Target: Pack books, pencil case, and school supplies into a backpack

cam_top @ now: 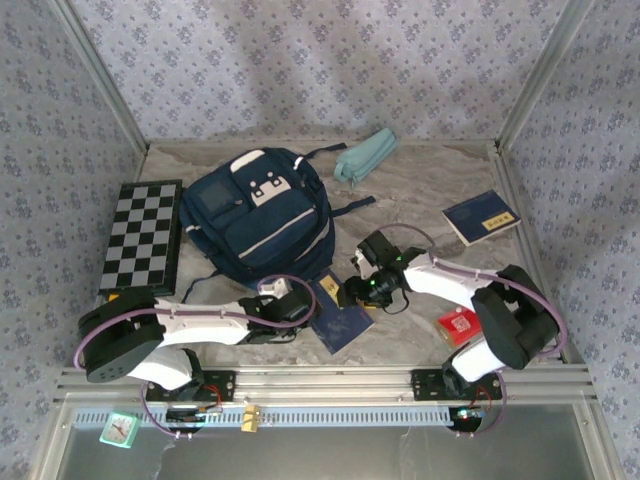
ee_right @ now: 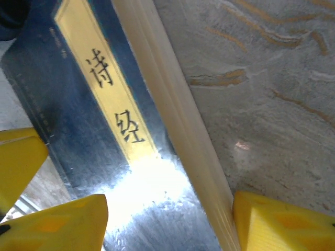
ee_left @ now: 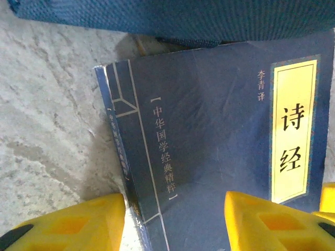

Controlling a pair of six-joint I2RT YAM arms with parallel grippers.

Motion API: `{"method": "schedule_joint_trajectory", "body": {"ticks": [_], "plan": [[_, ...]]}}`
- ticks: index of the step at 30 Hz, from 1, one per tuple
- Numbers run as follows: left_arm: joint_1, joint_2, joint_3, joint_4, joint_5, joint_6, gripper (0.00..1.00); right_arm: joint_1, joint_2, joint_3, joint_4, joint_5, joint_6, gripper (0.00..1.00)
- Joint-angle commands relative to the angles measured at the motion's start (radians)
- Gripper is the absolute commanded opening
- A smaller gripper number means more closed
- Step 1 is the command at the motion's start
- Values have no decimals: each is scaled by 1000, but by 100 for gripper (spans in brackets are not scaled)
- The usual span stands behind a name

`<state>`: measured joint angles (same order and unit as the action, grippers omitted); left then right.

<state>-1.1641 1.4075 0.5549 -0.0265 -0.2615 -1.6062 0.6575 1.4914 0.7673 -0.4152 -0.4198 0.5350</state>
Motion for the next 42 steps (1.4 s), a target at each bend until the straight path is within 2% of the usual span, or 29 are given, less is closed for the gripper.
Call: {"method": "schedule_joint_trajectory", "body": {"ticks": [1,6,12,19,21,28,29,33,37,42], "plan": [[4,17,19,2,9,-17,53,4,-49,27,-26,-46,10,64],[3,22,19,1,12,-10,52,3,-77,34,-26,-136,-3,59],[3,27,35,1,15,9,51,-14,-50,1,6,-194,6,57],[3,54,41,42,39,25,49,-27,-14,-13,22,-227,-8,48],[3,57,50,32,37,37,49,-31,-10,3,-29,-193,-37,43],[4,50,61,29,32,57,49,-73,-48,-30,-5,-210,-26,23],[4,46,65,27,29,71,51,-77,-59,-35,2,-214,-24,18],[4,26,73,17,24,98,54,-100,-120,-72,35,-216,8,9],[10,-20,72,23,26,140,58,-150,-208,-91,28,-234,37,4],[35,-135,51,19,13,196,67,-243,-393,-105,21,-278,85,0]]}}
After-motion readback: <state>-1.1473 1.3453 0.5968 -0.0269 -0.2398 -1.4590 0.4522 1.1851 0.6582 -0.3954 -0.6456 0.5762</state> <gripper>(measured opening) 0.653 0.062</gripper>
